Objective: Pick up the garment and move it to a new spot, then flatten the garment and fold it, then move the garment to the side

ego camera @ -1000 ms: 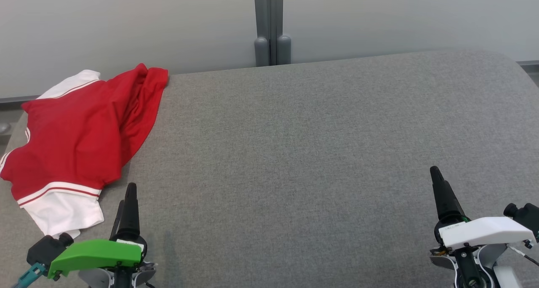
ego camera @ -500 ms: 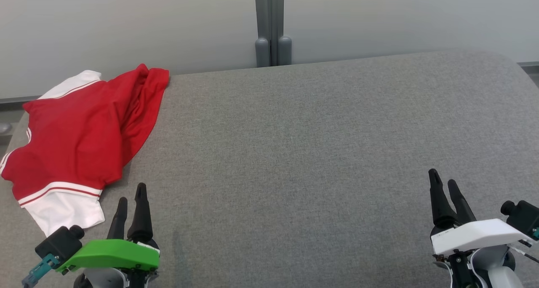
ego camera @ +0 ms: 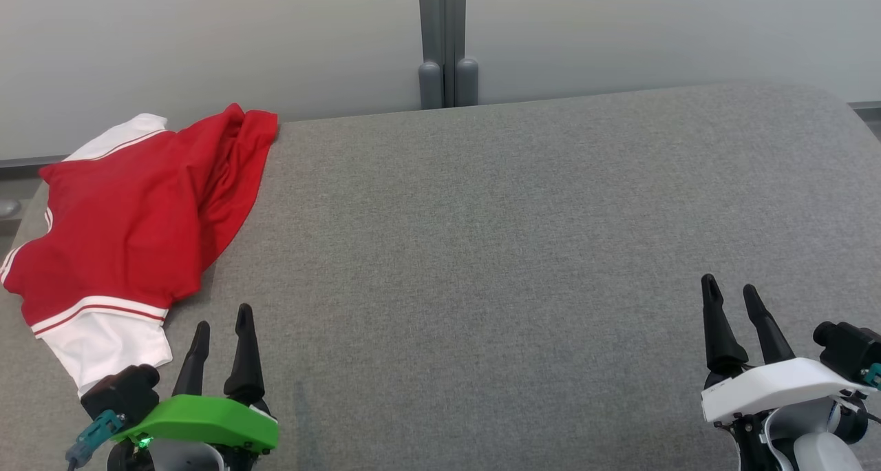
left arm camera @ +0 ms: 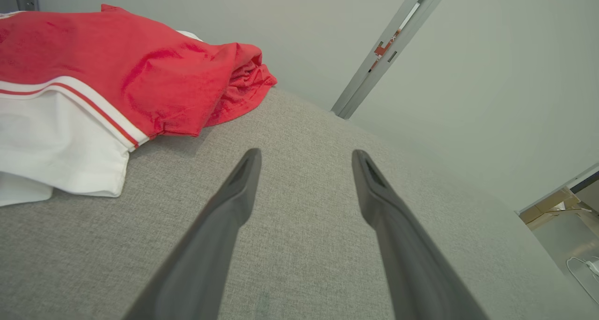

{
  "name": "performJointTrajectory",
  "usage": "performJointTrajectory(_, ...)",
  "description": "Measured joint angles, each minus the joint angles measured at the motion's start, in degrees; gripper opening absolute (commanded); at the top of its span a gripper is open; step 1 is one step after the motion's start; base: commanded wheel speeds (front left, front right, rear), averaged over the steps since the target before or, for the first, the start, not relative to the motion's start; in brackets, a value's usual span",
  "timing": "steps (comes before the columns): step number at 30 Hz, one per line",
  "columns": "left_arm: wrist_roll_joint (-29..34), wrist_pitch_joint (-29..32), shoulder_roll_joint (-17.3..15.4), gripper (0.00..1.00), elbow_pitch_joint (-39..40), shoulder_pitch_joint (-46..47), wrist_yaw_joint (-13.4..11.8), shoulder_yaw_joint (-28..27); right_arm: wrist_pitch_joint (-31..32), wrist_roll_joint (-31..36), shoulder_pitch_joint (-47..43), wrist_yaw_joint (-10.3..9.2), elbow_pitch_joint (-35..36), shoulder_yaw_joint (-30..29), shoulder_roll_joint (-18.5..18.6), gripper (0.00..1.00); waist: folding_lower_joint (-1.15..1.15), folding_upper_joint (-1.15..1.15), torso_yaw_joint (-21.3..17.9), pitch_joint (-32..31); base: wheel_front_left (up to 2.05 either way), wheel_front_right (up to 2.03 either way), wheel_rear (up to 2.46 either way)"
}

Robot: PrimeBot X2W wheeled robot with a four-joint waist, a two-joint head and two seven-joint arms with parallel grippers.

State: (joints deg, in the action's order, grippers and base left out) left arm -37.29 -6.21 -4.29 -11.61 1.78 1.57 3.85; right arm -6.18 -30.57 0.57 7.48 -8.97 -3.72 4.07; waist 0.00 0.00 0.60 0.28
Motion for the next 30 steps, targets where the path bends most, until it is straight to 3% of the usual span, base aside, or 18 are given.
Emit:
performJointTrajectory(17, 10.56, -2.60, -1.08, 1.00, 0.40, -0.36, -2.05, 2.18, -2.60, 11.17, 0.07, 0.00, 0.11, 0.85, 0.78, 1.00, 0.00, 0.00, 0.49, -0.03, 0.00, 0.00, 0.00)
performJointTrajectory(30, 17.19, -4.47, -1.34, 1.00, 0.27, -0.73, -2.18, 2.61, -4.47, 18.23, -0.02, 0.01, 0.10, 0.53, 1.25, 1.00, 0.00, 0.00, 0.61, 0.04, 0.00, 0.00, 0.00)
